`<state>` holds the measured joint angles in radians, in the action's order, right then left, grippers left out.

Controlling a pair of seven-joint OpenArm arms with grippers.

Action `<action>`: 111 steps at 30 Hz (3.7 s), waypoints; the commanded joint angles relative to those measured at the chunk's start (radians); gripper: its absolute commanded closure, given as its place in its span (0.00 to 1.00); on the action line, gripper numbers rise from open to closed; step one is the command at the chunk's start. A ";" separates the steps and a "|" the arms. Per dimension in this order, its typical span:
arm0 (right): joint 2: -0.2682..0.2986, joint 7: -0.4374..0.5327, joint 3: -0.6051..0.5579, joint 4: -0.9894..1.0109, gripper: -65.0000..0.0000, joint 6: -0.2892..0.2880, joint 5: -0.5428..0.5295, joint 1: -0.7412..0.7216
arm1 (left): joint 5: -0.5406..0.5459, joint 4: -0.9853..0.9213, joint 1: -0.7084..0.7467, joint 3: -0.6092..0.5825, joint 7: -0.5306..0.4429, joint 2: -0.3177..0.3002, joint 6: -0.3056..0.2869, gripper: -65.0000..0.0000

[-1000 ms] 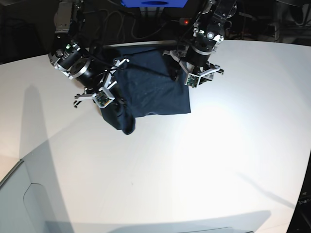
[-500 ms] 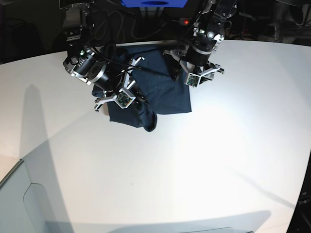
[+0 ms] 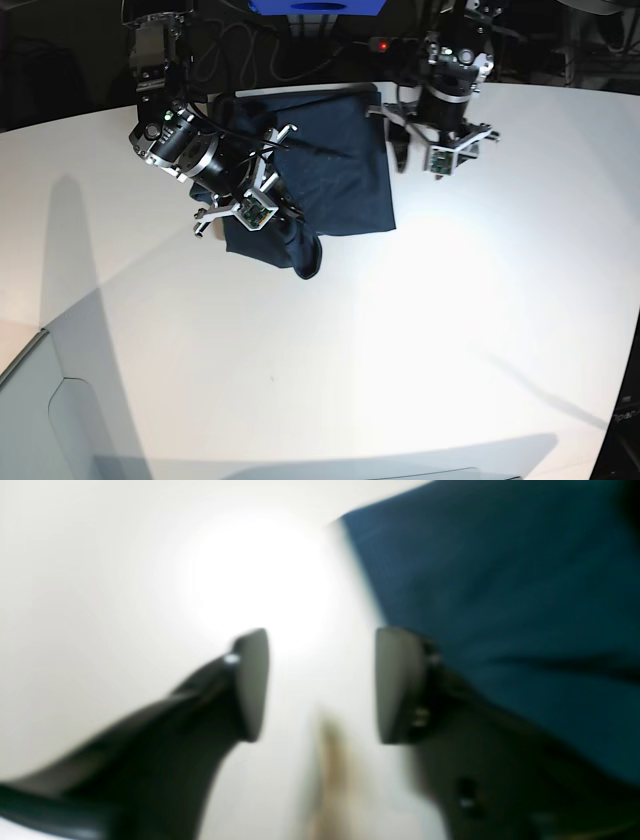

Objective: Fold the T-shirt properly
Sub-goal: 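Lift the shirt end with the right gripper and fold it toward the left gripper, then lower the folded end onto the bundle with the right gripper, then open the grippers and lift the left gripper away from the shirt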

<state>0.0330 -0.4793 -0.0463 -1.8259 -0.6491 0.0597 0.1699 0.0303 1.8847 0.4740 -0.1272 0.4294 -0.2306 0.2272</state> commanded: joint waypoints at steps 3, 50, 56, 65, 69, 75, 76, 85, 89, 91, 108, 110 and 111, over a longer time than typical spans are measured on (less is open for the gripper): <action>-0.002 0.029 -0.005 -0.016 1.00 -0.010 -0.019 -0.011 | 0.124 -0.010 0.002 0.082 -0.017 0.021 0.001 0.88; -0.041 0.038 -0.363 0.277 1.00 -0.010 -0.019 -0.218 | 0.569 -0.210 -0.131 0.067 -0.011 0.018 0.001 1.00; -0.041 0.041 -0.375 0.309 1.00 -0.010 -0.021 -0.234 | 0.569 -0.210 -0.130 0.067 -0.011 0.017 0.001 1.00; -0.041 0.034 -0.372 0.360 1.00 -0.010 -0.021 -0.258 | 0.569 -0.207 -0.123 0.068 -0.011 0.015 0.001 1.00; -0.035 0.034 -0.370 0.368 1.00 -0.010 -0.021 -0.260 | 0.575 -0.201 -0.123 0.068 -0.011 0.003 0.002 1.00; -0.035 0.035 -0.369 0.369 1.00 -0.010 -0.021 -0.260 | 0.575 -0.198 -0.123 0.068 -0.011 0.003 0.002 1.00; -0.035 0.034 -0.369 0.369 1.00 -0.010 -0.021 -0.260 | 0.577 -0.198 -0.123 0.068 -0.011 0.003 0.002 1.00; -0.035 0.029 -0.369 0.369 0.68 -0.010 -0.021 -0.270 | 0.578 -0.175 -0.102 0.068 -0.011 0.001 0.002 1.00; -0.034 0.029 -0.369 0.343 0.47 -0.010 -0.021 -0.255 | 0.578 -0.133 -0.080 0.070 -0.011 -0.023 0.005 1.00; -0.018 0.032 -0.367 0.311 0.43 -0.010 -0.021 -0.238 | 0.578 -0.109 -0.076 0.070 -0.011 -0.031 0.007 1.00; 0.002 0.031 -0.297 0.101 0.39 -0.010 -0.022 -0.122 | 0.580 0.043 0.064 0.180 -0.010 -0.063 0.011 0.69; 0.002 0.031 -0.297 0.082 0.39 -0.010 -0.022 -0.106 | 0.580 0.066 0.079 0.200 -0.010 -0.063 0.011 0.65; 0.002 0.031 -0.297 0.074 0.39 -0.010 -0.022 -0.102 | 0.580 0.075 0.090 0.212 -0.010 -0.065 0.011 0.65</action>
<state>0.0406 -0.4778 -0.3431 -1.7302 -0.6491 0.0563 0.0795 0.6075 1.9388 0.5541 0.0784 0.4389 -0.2901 0.2432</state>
